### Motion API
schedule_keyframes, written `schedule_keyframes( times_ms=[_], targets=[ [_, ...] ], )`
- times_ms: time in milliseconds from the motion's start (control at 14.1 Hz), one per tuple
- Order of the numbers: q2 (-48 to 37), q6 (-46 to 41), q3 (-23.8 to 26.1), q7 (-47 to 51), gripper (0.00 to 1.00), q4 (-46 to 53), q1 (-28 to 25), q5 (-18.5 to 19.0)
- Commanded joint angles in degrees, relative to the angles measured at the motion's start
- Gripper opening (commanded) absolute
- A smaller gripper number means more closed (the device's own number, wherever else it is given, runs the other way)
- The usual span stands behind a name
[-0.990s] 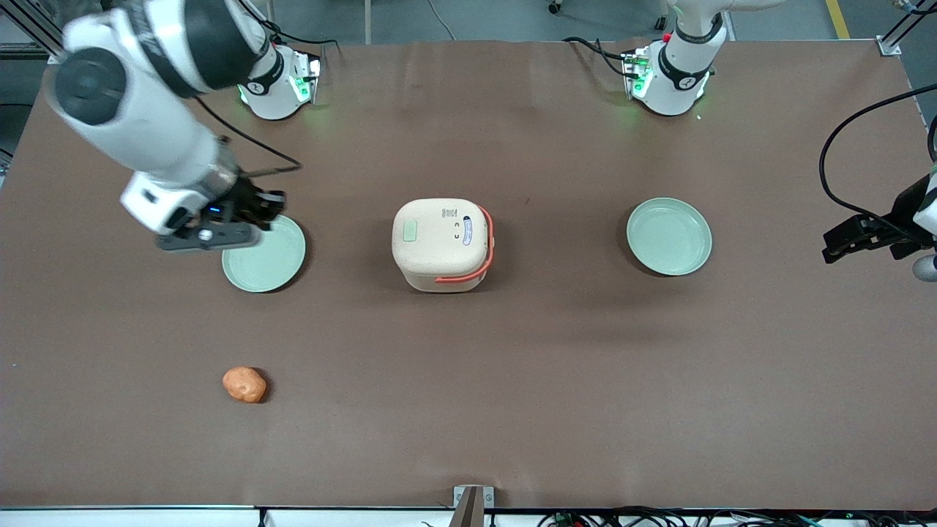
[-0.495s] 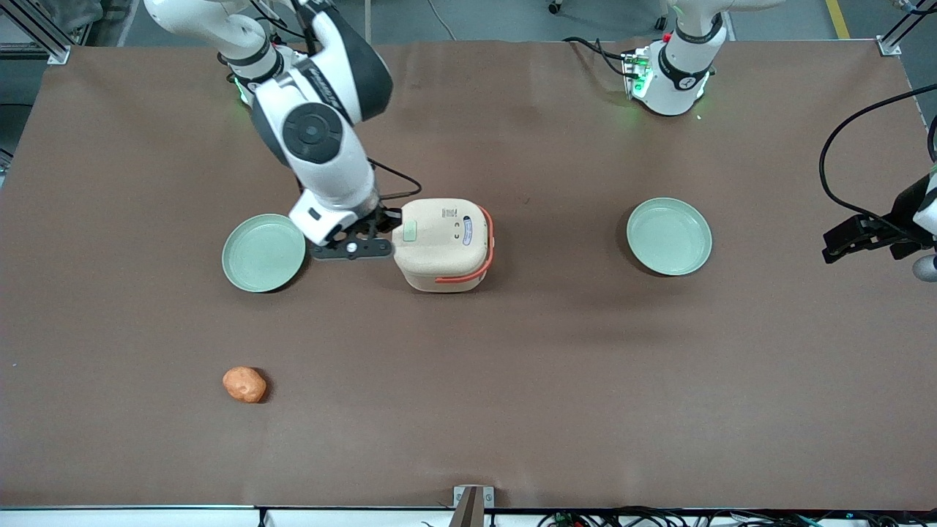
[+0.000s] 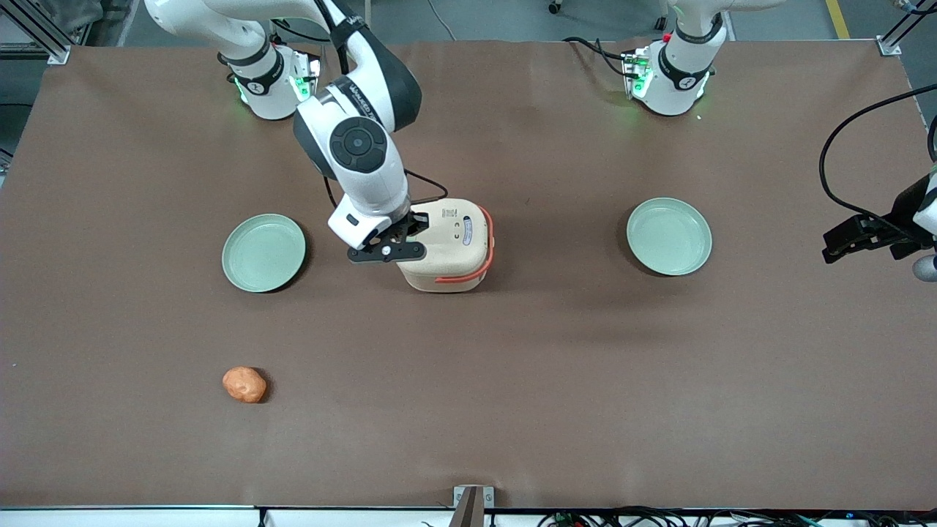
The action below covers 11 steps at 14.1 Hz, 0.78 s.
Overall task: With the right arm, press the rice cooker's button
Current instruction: 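Press down on the rice cooker's lid button with the right gripper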
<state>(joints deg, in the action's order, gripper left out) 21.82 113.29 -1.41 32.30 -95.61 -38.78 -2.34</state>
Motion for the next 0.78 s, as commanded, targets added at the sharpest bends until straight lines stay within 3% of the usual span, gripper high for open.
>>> schedule_keyframes(
  times_ms=[0,707],
  targets=[
    [0.8,0.3,-0.7,0.8,0.0,0.3,-0.9,-0.9],
    [3.7,-0.6,-0.7,0.4,0.0,-0.1,-1.9,-0.9]
  ],
)
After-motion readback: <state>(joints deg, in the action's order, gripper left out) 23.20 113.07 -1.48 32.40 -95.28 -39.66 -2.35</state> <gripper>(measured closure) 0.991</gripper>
